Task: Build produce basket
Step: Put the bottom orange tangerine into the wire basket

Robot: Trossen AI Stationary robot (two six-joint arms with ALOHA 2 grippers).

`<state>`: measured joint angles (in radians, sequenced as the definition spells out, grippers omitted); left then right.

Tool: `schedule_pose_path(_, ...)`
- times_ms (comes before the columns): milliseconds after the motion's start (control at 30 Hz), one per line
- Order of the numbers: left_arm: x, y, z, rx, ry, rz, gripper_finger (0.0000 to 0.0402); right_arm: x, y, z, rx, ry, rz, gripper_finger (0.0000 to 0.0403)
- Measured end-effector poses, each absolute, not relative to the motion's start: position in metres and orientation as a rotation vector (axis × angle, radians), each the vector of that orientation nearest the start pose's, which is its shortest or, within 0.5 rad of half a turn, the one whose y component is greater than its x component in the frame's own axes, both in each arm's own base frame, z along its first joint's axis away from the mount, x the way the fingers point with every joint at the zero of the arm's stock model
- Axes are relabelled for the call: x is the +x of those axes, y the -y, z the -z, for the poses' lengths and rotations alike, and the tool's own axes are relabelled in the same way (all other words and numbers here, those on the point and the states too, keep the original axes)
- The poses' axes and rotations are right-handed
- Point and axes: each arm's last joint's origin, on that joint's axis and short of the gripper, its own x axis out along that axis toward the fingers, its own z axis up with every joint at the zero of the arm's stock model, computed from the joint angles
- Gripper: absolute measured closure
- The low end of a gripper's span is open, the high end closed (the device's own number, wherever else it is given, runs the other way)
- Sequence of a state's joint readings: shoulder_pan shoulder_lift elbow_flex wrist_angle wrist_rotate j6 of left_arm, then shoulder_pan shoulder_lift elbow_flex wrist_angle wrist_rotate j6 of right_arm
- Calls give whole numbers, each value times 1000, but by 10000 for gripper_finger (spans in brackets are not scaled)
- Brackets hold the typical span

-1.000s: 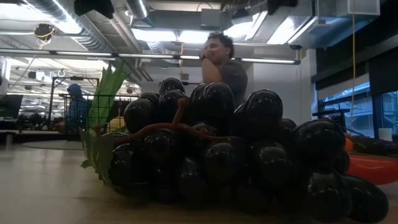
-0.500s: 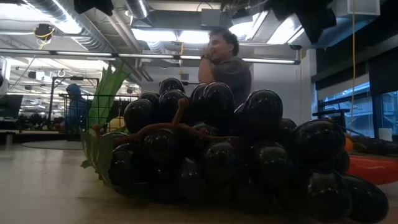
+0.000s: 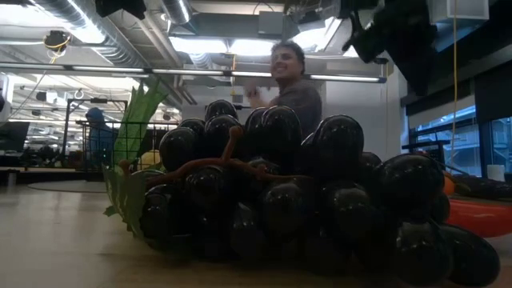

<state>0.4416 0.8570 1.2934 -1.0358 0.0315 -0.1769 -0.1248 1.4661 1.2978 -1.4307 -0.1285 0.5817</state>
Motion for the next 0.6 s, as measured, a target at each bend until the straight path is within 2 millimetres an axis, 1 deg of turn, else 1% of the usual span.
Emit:
schedule_pose_path(133, 112, -52, -406, -310, -551, -450, 321, 236, 29, -265, 694, -1585, 523, 286)
schedule_pose_path(300, 112, -52, -406, -309, -551, -449, 321, 234, 33, -237, 700, -1573, 526, 282)
schedule_pose_path(433, 112, -52, -406, -309, -551, -449, 321, 230, 37, -224, 665, -1586, 559, 284)
schedule_pose_path(533, 112, -52, -406, -309, -551, -449, 321, 227, 39, -219, 627, -1592, 603, 284)
schedule_pose_path(600, 112, -52, -406, -309, -551, -449, 321, 226, 41, -215, 632, -1587, 607, 284)
